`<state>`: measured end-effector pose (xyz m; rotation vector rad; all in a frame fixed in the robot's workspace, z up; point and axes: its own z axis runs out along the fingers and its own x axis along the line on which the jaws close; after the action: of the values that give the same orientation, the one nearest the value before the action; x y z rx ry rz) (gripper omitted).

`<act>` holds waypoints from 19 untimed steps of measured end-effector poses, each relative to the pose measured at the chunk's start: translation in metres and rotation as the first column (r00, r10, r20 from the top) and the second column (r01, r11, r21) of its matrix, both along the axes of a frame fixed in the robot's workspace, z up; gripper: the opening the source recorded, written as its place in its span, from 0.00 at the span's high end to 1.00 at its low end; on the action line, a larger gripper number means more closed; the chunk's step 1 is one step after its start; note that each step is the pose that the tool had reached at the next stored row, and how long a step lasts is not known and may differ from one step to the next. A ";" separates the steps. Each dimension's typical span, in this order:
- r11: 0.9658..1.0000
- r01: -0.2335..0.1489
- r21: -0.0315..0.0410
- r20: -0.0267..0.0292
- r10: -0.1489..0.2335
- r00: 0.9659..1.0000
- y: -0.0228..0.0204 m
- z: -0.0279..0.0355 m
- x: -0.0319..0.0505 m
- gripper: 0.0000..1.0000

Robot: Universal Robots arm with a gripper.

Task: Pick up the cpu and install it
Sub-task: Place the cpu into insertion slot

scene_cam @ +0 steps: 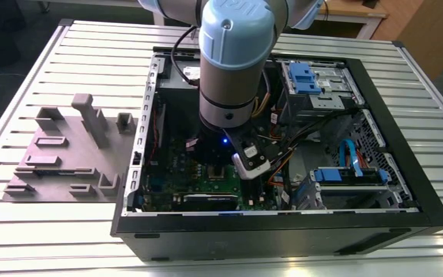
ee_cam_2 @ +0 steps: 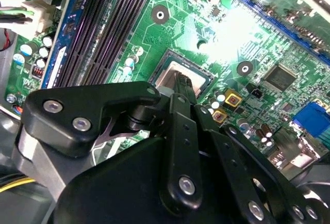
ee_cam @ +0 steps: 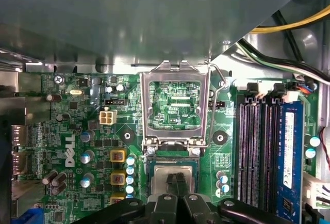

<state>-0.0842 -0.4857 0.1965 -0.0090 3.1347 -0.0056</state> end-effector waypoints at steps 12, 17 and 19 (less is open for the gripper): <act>1.000 0.000 -0.002 -0.001 0.000 1.000 -0.0002 0.0235 -0.0001 0.90; 1.000 0.000 -0.002 -0.001 0.000 1.000 -0.0003 0.0236 -0.0001 0.90; 1.000 0.000 -0.002 -0.001 0.000 1.000 -0.0003 0.0236 -0.0001 0.90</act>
<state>-0.0843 -0.4860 0.2201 -0.0090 3.1355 -0.0089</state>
